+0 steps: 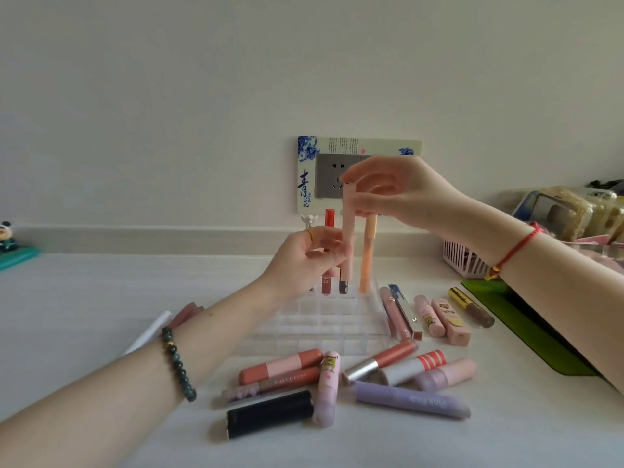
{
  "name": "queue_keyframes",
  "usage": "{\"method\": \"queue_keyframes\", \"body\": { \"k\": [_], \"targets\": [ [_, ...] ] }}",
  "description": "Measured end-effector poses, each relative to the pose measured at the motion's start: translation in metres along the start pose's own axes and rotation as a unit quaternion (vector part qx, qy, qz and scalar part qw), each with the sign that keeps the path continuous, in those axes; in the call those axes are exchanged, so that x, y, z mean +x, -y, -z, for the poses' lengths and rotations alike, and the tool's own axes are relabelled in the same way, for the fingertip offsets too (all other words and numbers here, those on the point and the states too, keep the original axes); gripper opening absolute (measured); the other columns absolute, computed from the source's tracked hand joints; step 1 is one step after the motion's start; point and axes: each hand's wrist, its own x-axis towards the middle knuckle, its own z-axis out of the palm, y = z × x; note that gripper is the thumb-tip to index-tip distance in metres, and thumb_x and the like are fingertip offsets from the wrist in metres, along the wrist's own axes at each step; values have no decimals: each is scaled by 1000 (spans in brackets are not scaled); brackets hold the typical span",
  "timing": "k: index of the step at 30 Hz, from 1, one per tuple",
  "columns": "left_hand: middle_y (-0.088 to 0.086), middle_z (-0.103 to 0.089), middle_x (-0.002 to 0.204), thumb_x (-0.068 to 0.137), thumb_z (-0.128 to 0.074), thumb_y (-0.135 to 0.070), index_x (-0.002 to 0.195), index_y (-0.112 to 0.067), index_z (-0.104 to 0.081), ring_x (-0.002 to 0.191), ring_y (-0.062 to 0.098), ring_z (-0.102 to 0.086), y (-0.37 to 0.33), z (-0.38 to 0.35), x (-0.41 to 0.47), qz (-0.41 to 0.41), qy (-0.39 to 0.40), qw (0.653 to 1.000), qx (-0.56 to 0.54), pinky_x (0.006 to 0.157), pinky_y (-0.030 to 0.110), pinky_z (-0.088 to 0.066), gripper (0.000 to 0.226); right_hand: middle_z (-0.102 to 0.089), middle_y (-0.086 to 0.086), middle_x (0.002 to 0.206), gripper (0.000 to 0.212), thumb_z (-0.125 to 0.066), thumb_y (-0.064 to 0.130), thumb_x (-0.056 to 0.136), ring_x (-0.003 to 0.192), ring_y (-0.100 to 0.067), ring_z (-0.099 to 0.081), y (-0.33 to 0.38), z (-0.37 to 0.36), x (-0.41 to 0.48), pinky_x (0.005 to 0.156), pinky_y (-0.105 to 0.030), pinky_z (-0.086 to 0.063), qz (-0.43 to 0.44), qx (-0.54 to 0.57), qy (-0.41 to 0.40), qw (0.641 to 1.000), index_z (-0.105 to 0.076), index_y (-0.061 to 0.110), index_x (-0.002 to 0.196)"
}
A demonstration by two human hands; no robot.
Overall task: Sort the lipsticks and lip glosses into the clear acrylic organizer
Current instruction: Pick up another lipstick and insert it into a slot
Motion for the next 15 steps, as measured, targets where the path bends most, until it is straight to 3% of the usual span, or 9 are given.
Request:
{"method": "queue_keyframes", "body": {
  "k": [3, 6, 9, 12, 15],
  "targets": [
    [-4, -65, 88, 85, -59, -14, 90, -20, -64, 74, 6, -62, -3, 20, -3, 4, 5, 1000, 8, 70, 21, -54, 10, -70, 5, 85, 22, -66, 16, 81, 75, -9, -69, 9, -12, 13, 72, -19, -55, 2, -14, 26, 1000, -64, 24, 101],
    [2, -66, 96, 87, -56, -11, 97, -16, -64, 86, 15, -63, -6, 38, -5, 14, 7, 1000, 13, 78, 29, -53, 14, -71, 3, 89, 18, -69, 20, 77, 79, -12, -69, 17, -23, 26, 78, -25, -56, 8, -18, 25, 1000, -65, 27, 93],
    [5, -69, 102, 85, -58, -16, 105, -12, -64, 92, 14, -64, -8, 54, -5, 9, 2, 1000, 28, 76, 23, -53, 21, -71, 8, 85, 17, -72, 23, 72, 81, -9, -68, 23, -33, 39, 83, -25, -53, 19, -42, 4, 999, -65, 28, 87],
    [-2, -71, 93, 76, -66, -22, 98, -15, -66, 84, 8, -66, -8, 66, -3, 3, -27, 999, 25, 74, 21, -53, 24, -71, 8, 82, 16, -74, 24, 69, 82, -11, -68, 25, -42, 49, 86, -33, -54, 20, -47, -13, 999, -64, 27, 81],
    [-12, -71, 77, 75, -71, -18, 86, -23, -67, 75, 4, -65, -4, 76, 1, -8, -77, 996, 43, 78, 24, -52, 12, -71, 10, 78, 15, -75, 26, 69, 77, -8, -68, 24, -50, 57, 80, -33, -56, 22, -60, -22, 998, -64, 27, 79]
  ]
}}
